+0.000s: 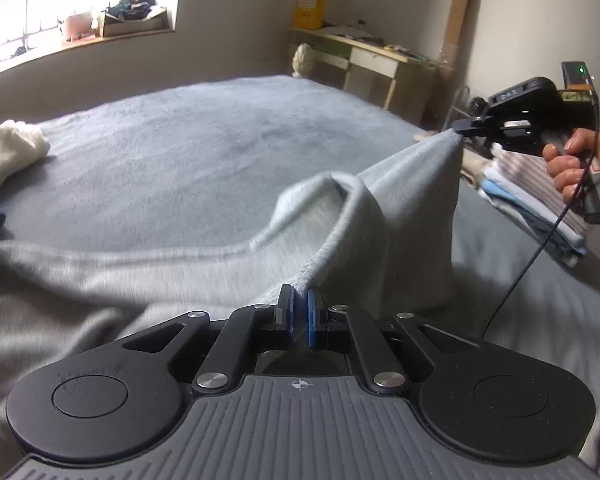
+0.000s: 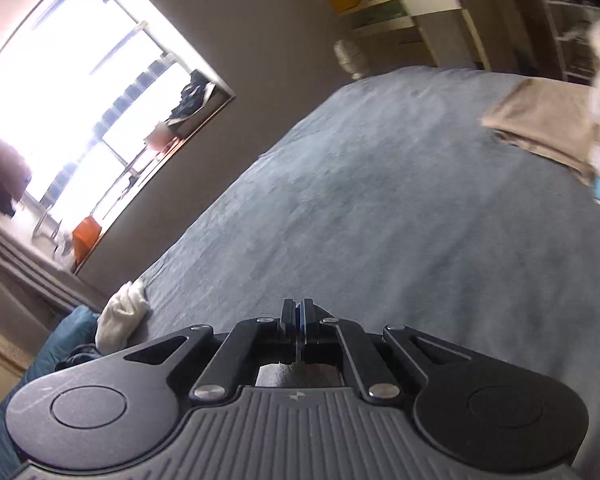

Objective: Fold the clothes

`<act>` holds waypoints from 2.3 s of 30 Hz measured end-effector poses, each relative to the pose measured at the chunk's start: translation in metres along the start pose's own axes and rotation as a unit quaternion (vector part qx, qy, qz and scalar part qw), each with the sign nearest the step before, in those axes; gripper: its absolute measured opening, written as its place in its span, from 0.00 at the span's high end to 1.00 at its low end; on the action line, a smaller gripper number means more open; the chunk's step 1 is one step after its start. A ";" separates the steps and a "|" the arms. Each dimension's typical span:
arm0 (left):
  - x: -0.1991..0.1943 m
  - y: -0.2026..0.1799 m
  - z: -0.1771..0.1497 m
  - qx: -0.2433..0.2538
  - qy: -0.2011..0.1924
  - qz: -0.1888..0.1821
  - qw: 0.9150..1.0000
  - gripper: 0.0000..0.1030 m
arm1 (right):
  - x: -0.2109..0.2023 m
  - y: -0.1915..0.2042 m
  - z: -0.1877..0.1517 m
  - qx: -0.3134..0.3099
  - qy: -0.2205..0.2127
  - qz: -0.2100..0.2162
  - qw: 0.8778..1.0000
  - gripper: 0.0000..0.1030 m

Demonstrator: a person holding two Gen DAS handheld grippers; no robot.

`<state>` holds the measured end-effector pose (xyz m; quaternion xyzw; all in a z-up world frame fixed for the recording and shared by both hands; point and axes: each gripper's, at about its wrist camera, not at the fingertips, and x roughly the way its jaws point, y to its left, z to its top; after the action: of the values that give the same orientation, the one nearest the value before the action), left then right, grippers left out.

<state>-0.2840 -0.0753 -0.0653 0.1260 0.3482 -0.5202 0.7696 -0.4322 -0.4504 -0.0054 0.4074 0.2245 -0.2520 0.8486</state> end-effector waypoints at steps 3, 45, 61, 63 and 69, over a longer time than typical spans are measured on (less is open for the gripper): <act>-0.005 0.002 -0.018 -0.009 0.015 -0.005 1.000 0.96 | -0.024 -0.034 -0.018 0.038 -0.001 -0.036 0.999 0.99; 0.001 0.082 -0.029 -0.215 0.027 -0.015 0.976 0.79 | -0.002 -0.056 -0.036 -0.060 0.085 -0.144 0.984 0.55; 0.064 0.169 -0.007 -0.270 0.046 0.100 0.957 0.79 | 0.237 -0.044 -0.013 -0.040 0.161 -0.024 0.986 0.23; 0.069 0.174 -0.006 -0.271 0.043 0.102 0.956 0.79 | 0.236 -0.038 -0.013 -0.058 0.173 -0.015 0.983 0.35; 0.074 0.176 -0.008 -0.275 0.034 0.106 0.955 0.78 | 0.244 -0.018 -0.024 -0.134 0.209 -0.009 0.969 0.86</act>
<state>-0.1151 -0.0487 -0.1505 -0.0365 0.4885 -0.3157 0.8126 -0.2587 -0.5001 -0.1724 0.3311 0.4328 -0.1366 0.8273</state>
